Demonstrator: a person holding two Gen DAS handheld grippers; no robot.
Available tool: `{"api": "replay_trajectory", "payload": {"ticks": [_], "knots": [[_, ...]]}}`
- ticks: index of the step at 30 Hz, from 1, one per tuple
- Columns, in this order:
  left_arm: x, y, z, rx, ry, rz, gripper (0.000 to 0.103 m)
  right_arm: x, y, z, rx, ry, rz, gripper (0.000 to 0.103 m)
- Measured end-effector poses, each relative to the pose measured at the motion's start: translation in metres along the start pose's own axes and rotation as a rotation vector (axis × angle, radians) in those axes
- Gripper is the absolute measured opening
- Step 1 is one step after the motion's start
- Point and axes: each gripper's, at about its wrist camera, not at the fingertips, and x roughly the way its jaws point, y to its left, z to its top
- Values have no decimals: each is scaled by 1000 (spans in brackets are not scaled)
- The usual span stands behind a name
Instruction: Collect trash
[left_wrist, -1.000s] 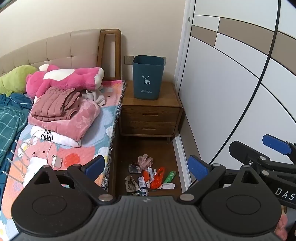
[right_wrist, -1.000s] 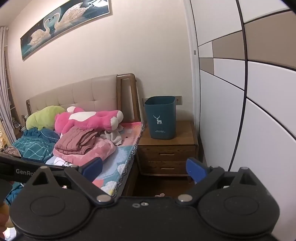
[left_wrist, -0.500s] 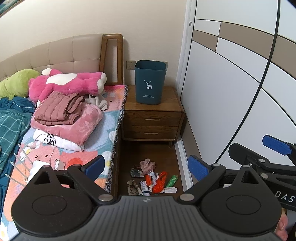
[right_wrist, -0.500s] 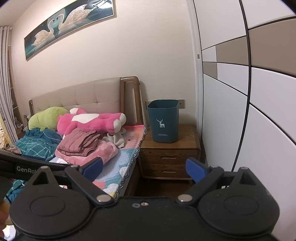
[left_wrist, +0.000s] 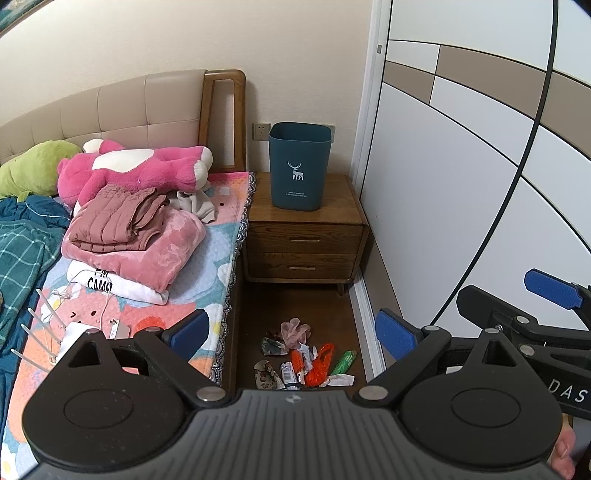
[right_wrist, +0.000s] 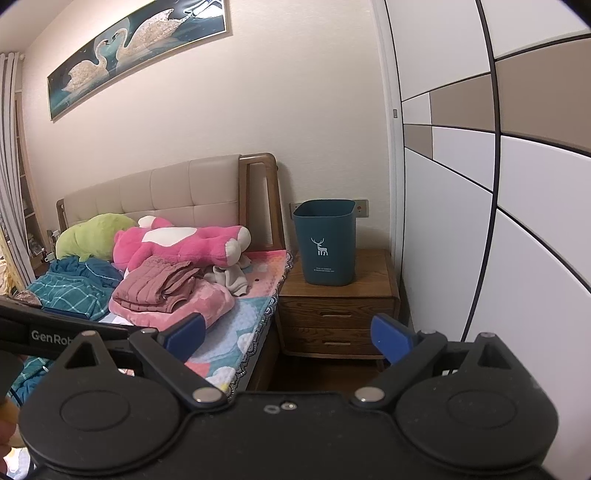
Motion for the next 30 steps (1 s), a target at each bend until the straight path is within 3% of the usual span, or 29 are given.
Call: {"api": "replay_trajectory", "payload": {"ticks": [30], "knots": [[15, -5, 5, -1, 20, -18, 97, 4, -13, -6, 30, 10, -13, 96]]}}
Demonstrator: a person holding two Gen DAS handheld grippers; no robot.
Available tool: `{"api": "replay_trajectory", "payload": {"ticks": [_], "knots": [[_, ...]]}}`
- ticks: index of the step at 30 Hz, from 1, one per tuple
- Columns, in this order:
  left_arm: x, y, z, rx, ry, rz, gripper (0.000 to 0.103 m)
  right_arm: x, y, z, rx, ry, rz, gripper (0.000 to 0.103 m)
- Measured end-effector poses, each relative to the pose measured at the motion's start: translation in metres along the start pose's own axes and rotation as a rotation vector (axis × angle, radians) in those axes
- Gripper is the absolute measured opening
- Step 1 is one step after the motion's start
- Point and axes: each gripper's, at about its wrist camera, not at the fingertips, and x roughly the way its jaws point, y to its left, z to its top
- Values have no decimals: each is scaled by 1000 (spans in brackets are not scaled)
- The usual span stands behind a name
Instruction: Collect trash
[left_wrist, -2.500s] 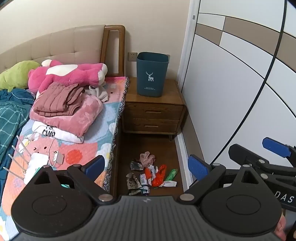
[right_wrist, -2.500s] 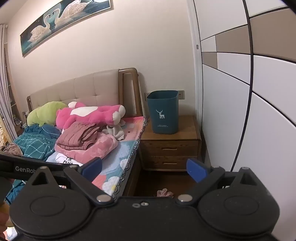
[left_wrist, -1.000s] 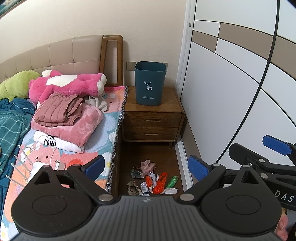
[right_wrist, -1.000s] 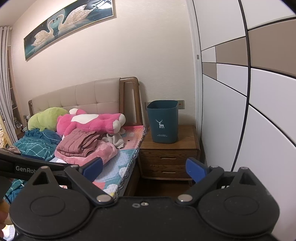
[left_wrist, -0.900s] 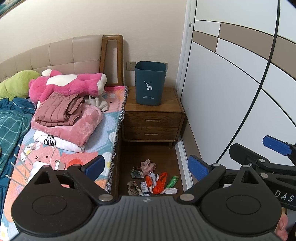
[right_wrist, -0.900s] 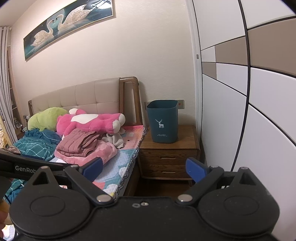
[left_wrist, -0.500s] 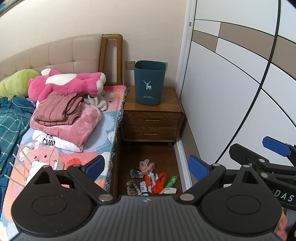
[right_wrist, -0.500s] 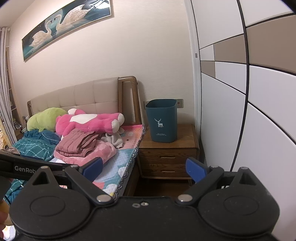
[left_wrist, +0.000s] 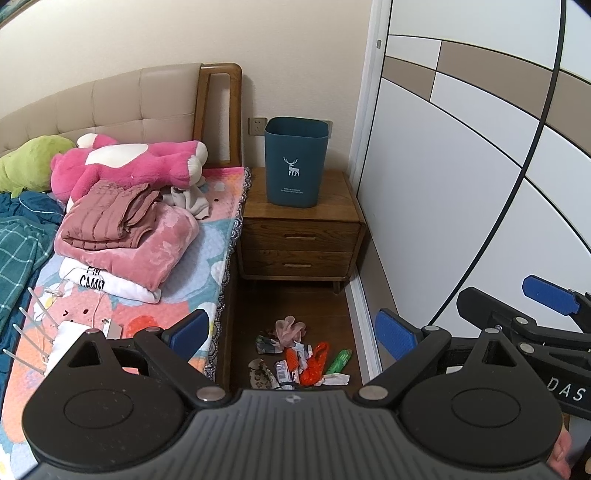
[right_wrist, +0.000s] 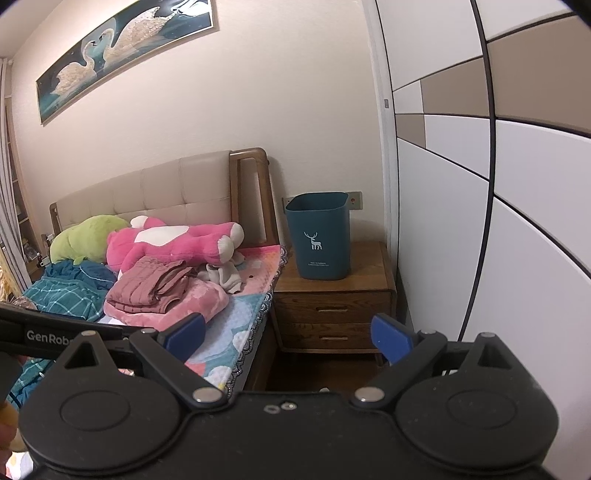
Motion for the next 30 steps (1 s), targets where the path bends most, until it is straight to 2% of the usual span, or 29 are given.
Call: {"api": "replay_trajectory", "payload": {"ticks": [14, 21, 25, 30], "knots": [[15, -1, 9, 5, 9, -9, 97, 12, -2, 1, 15, 8, -7, 96], [30, -3, 27, -4, -4, 7, 97, 28, -11, 12, 11, 1, 15, 97], [48, 3, 38, -9, -7, 19, 97, 45, -16, 23, 1, 7, 18, 97], [89, 21, 55, -20, 29, 9, 97, 81, -18, 31, -3, 48, 14, 97]]}}
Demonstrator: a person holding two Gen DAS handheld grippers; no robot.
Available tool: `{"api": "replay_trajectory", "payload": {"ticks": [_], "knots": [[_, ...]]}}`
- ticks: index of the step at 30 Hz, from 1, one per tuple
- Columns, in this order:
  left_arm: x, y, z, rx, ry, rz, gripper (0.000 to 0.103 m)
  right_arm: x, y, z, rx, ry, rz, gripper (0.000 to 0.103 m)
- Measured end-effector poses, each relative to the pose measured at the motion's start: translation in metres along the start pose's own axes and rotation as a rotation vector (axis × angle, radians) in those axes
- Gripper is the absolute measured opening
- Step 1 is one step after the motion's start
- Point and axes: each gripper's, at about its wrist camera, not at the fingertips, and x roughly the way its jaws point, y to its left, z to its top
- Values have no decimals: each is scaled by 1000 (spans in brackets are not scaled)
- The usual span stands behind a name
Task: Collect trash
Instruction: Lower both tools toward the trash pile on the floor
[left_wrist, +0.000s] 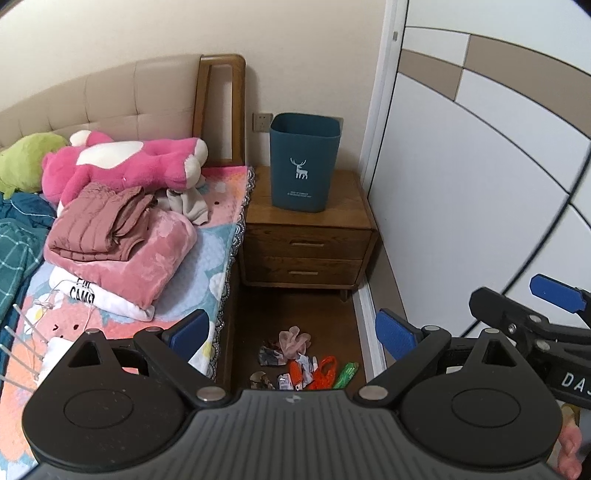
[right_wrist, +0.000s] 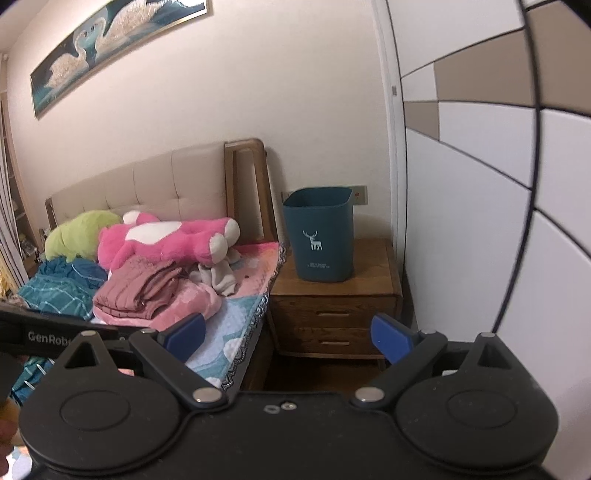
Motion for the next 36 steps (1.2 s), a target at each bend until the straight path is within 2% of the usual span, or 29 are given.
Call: {"api": "replay_trajectory", "payload": {"ticks": [6, 12, 15, 18, 22, 26, 32, 36], "knots": [[80, 39, 33, 11, 41, -35, 97, 79, 0, 9, 40, 80, -62, 97], [172, 74, 65, 74, 132, -45, 97, 164, -4, 13, 108, 201, -118, 94], [223, 84, 69, 106, 201, -65, 97, 203, -9, 6, 79, 232, -170, 93], [268, 87, 61, 118, 270, -51, 97, 240, -19, -9, 83, 299, -180, 91], [324, 86, 36, 96, 370, -42, 97, 296, -34, -36, 76, 398, -170, 90], [383, 80, -3, 65, 452, 16, 97, 355, -56, -81, 66, 504, -128, 88], [478, 65, -75, 34, 567, 102, 97, 443, -87, -172, -18, 651, -49, 83], [544, 52, -133, 32, 631, 117, 97, 491, -109, -246, -66, 744, -30, 83]]}}
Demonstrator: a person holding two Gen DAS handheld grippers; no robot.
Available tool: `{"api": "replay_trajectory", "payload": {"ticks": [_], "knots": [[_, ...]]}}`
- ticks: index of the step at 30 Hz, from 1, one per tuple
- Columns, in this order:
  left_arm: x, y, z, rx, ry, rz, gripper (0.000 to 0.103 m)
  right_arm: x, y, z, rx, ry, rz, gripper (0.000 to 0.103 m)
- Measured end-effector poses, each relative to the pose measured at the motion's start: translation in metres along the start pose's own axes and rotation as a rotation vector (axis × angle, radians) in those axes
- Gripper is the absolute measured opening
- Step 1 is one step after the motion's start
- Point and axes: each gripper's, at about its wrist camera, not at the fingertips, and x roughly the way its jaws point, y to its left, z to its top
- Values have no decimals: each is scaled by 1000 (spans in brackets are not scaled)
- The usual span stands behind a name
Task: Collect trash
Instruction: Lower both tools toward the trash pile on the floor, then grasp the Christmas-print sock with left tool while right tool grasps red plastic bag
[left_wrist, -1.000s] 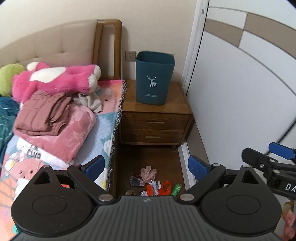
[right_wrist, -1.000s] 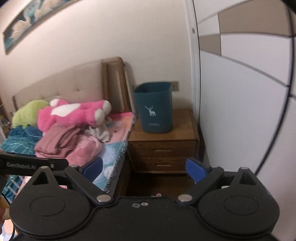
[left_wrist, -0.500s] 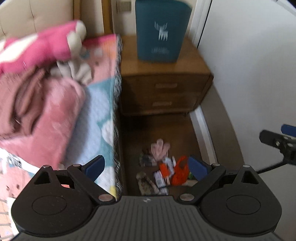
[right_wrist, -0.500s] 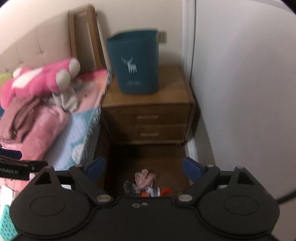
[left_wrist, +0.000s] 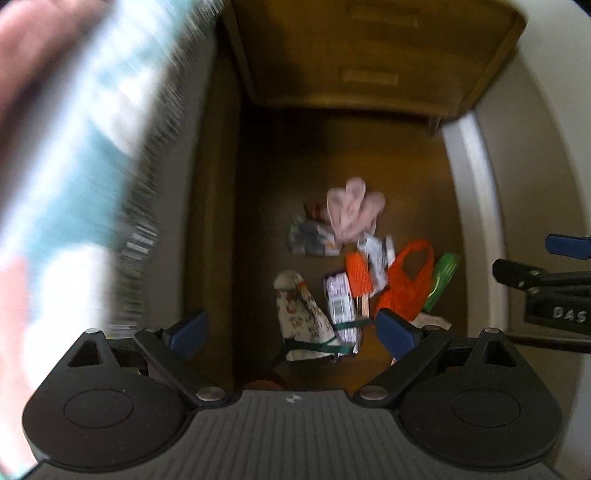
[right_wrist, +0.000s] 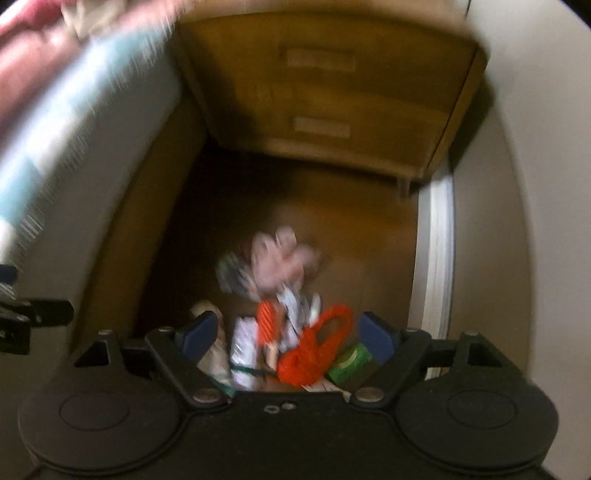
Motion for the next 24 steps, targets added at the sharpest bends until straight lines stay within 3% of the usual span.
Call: {"api": "replay_trajectory", "payload": {"ticks": [5, 12, 20, 24], "knots": [[116, -15, -18, -23, 109, 15, 97, 109, -13, -40, 9, 106, -16, 78], [244, -24, -40, -6, 189, 45, 97, 218, -16, -78, -17, 195, -45, 77], [331, -25, -41, -38, 215, 59, 96, 294, -19, -94, -39, 203, -85, 74], [359, -20, -31, -88, 230, 40, 85, 314, -22, -94, -21, 207, -103, 70]]}}
